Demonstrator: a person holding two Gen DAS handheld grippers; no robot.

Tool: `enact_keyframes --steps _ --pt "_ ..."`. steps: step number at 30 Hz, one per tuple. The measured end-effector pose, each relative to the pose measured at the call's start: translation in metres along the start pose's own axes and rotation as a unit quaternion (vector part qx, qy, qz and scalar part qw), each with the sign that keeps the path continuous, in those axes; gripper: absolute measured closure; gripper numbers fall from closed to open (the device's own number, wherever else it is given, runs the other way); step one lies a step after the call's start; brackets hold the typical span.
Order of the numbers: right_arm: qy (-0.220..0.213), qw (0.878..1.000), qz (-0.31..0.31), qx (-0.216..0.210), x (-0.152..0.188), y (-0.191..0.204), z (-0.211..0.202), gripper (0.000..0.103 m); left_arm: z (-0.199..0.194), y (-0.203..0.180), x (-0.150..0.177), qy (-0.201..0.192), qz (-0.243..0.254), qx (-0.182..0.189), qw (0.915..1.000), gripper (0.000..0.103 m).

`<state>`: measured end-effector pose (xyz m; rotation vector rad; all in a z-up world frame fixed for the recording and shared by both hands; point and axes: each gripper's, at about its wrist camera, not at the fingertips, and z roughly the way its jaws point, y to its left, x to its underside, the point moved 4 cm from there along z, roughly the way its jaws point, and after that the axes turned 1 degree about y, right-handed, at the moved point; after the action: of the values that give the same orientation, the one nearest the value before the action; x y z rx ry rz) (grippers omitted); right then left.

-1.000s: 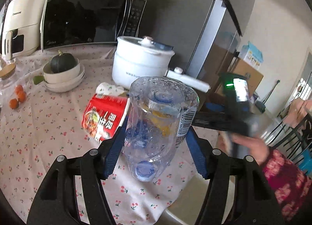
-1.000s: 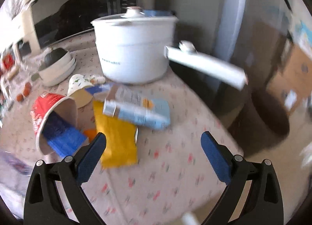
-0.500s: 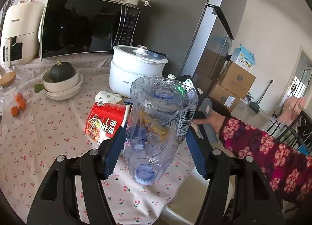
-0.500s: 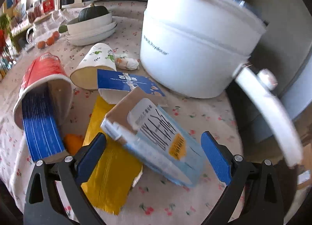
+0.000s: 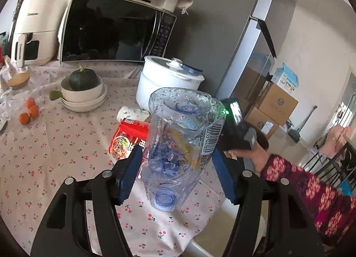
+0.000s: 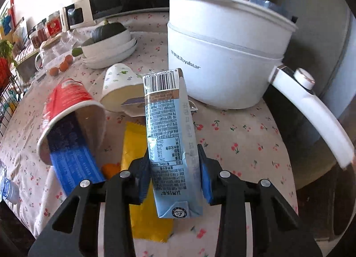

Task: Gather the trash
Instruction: 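Grasp the milk carton with the right tool while the left tool holds the bottle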

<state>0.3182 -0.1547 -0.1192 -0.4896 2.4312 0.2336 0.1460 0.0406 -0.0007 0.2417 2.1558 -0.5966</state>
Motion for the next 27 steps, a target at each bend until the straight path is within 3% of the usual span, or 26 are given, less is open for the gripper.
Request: enact_keyframes --steps 15,20,27 --pt "-0.109 0.991 0.027 0.068 0.021 0.035 -0.128 0.066 -0.021 -0.017 -0.007 -0.036 -0.014 0.028 0.9989 0.042" --pt "-0.099 0.99 0.026 0.096 0.057 0.046 -0.16 0.066 -0.028 -0.03 -0.005 -0.041 -0.01 0.045 0.9981 0.042" --pt "-0.072 0.991 0.052 0.102 0.113 0.059 -0.183 0.067 -0.034 -0.042 -0.002 -0.046 -0.008 0.061 0.997 0.042"
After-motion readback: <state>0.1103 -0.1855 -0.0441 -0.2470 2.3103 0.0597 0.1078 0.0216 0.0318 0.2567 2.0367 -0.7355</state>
